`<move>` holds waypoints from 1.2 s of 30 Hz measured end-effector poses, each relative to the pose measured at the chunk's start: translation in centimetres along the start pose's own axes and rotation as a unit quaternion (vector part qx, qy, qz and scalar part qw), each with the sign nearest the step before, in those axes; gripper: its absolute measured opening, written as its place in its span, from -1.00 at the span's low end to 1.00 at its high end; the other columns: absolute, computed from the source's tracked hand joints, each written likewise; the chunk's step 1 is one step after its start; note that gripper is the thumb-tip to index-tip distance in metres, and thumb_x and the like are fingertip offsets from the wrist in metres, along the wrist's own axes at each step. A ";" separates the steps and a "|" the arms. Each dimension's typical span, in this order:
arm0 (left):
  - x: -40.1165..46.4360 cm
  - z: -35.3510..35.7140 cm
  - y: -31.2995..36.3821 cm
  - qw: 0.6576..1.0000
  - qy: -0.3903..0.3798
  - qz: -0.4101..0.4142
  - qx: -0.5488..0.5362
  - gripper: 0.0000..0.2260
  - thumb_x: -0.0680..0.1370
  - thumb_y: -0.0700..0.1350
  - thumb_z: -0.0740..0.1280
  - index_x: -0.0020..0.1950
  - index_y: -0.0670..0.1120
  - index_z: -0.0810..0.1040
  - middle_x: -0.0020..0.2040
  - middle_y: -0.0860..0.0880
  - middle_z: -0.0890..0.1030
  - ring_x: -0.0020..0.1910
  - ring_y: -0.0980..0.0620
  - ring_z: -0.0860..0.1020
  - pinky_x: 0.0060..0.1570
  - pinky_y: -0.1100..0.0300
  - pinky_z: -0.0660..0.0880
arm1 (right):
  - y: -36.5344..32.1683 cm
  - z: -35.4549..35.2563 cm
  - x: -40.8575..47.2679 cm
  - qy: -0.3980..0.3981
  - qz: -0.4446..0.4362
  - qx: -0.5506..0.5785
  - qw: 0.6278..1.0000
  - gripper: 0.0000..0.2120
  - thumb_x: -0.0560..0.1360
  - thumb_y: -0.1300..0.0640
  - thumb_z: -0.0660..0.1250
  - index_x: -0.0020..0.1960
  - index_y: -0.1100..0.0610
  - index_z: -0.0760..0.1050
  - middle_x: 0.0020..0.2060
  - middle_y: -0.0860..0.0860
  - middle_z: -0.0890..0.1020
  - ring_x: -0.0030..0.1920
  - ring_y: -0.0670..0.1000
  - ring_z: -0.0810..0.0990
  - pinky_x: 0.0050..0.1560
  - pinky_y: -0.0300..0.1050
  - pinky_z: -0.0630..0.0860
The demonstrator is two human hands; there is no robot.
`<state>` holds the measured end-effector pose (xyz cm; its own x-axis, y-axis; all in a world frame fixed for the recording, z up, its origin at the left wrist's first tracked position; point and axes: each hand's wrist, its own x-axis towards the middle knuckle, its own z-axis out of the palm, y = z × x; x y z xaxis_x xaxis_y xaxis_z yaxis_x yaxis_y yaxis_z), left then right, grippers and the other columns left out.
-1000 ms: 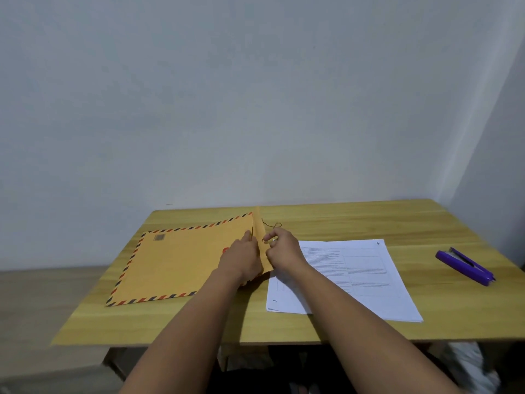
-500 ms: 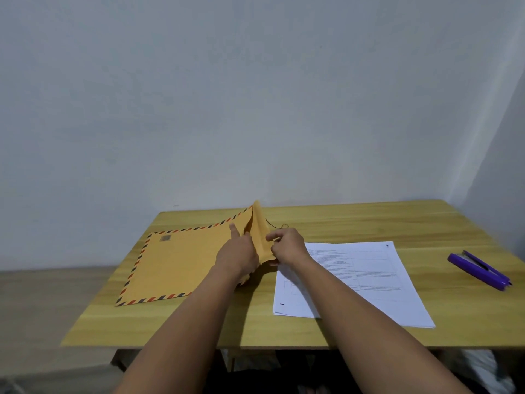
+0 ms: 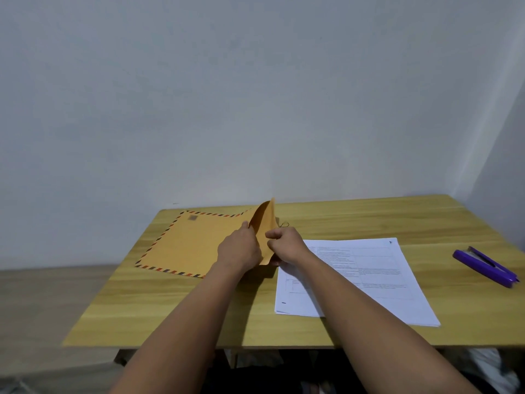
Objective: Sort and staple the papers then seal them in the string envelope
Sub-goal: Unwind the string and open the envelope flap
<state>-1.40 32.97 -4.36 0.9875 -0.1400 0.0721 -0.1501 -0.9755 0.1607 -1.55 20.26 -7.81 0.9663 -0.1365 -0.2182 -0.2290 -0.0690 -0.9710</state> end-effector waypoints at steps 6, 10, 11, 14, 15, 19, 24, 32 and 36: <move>0.5 -1.5 -0.7 0.999 0.030 -0.027 -0.024 -0.41 0.56 -0.08 0.32 0.57 -0.04 0.22 0.65 0.03 0.06 0.24 -0.12 0.56 -0.01 0.04 0.60 | -1.1 -0.3 0.7 0.012 0.012 0.045 0.999 -0.61 0.59 0.47 0.20 0.26 0.14 0.62 0.31 0.16 0.53 0.21 0.28 0.58 -0.21 0.03 0.72; 0.2 -2.0 -2.2 0.998 -0.008 0.015 -0.055 -0.44 0.60 -0.04 0.25 0.61 -0.02 0.22 0.66 0.02 -0.01 0.50 -0.08 0.35 0.24 0.03 0.50 | -2.2 -0.6 1.0 -0.047 0.006 -0.029 0.998 -0.57 0.56 0.47 0.19 0.18 0.08 0.67 0.21 0.17 0.61 0.10 0.20 0.65 -0.38 -0.20 0.62; 0.1 -2.0 -2.6 0.998 -0.017 0.023 -0.060 -0.44 0.61 -0.03 0.24 0.61 -0.02 0.22 0.67 0.02 -0.01 0.53 -0.08 0.30 0.29 0.03 0.47 | -2.3 -0.6 1.1 -0.058 0.006 -0.040 0.997 -0.56 0.56 0.47 0.19 0.20 0.09 0.68 0.17 0.16 0.61 0.05 0.16 0.65 -0.37 -0.21 0.61; 0.0 -1.7 -3.7 0.996 -0.054 0.039 -0.062 -0.46 0.64 -0.01 0.19 0.62 -0.04 0.20 0.67 -0.01 0.00 0.55 -0.11 0.27 0.39 0.01 0.41 | -2.4 -0.4 1.6 -0.065 -0.008 -0.073 0.995 -0.54 0.57 0.46 0.15 0.22 0.09 0.67 0.09 0.14 0.61 -0.10 0.12 0.63 -0.41 -0.22 0.57; -0.1 -1.5 -3.9 0.995 -0.071 0.043 -0.058 -0.47 0.65 -0.02 0.17 0.61 -0.07 0.20 0.66 -0.04 0.00 0.53 -0.13 0.30 0.40 0.00 0.41 | -2.3 -0.3 1.8 -0.061 -0.017 -0.087 0.994 -0.53 0.57 0.47 0.13 0.25 0.09 0.65 0.09 0.13 0.60 -0.13 0.10 0.62 -0.43 -0.23 0.56; -0.4 -0.8 -4.1 0.996 -0.056 0.040 -0.059 -0.47 0.67 -0.01 0.13 0.62 -0.12 0.13 0.65 -0.07 0.07 0.41 -0.12 0.44 0.28 0.04 0.51 | -1.7 0.2 3.1 -0.015 -0.064 -0.144 0.987 -0.51 0.55 0.46 0.16 0.32 0.10 0.62 0.35 0.12 0.56 0.23 0.17 0.60 0.07 0.02 0.69; -0.4 -1.4 -3.6 0.998 0.020 0.033 -0.054 -0.51 0.66 -0.05 0.12 0.59 -0.11 0.19 0.66 -0.04 0.06 0.33 -0.09 0.51 0.18 0.05 0.56 | -1.3 0.2 4.0 0.020 -0.070 -0.154 0.985 -0.54 0.56 0.45 0.21 0.34 0.12 0.62 0.39 0.13 0.54 0.35 0.21 0.53 0.28 0.09 0.61; -0.3 -2.1 -4.0 0.998 0.032 0.025 -0.047 -0.49 0.63 -0.10 0.20 0.59 -0.11 0.23 0.66 0.00 0.06 0.40 -0.09 0.46 0.24 0.03 0.54 | -2.1 1.1 4.5 -0.013 -0.041 -0.132 0.990 -0.55 0.56 0.40 0.18 0.30 0.09 0.64 0.37 0.15 0.53 0.28 0.27 0.54 0.00 0.10 0.73; -0.2 -1.4 -3.8 0.998 0.022 0.019 -0.055 -0.49 0.63 -0.10 0.21 0.59 -0.11 0.24 0.65 0.00 0.08 0.42 -0.09 0.44 0.28 0.03 0.51 | -2.9 -0.4 3.6 -0.026 -0.041 -0.129 0.990 -0.61 0.59 0.31 0.26 0.38 0.13 0.58 0.03 0.12 0.65 -0.22 0.10 0.62 -0.28 -0.07 0.62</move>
<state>-1.06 36.99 -3.60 0.9781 -0.1676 0.1233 -0.1950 -0.9449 0.2630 2.55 19.53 -5.72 0.9861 -0.0695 -0.1509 -0.1654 -0.3287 -0.9298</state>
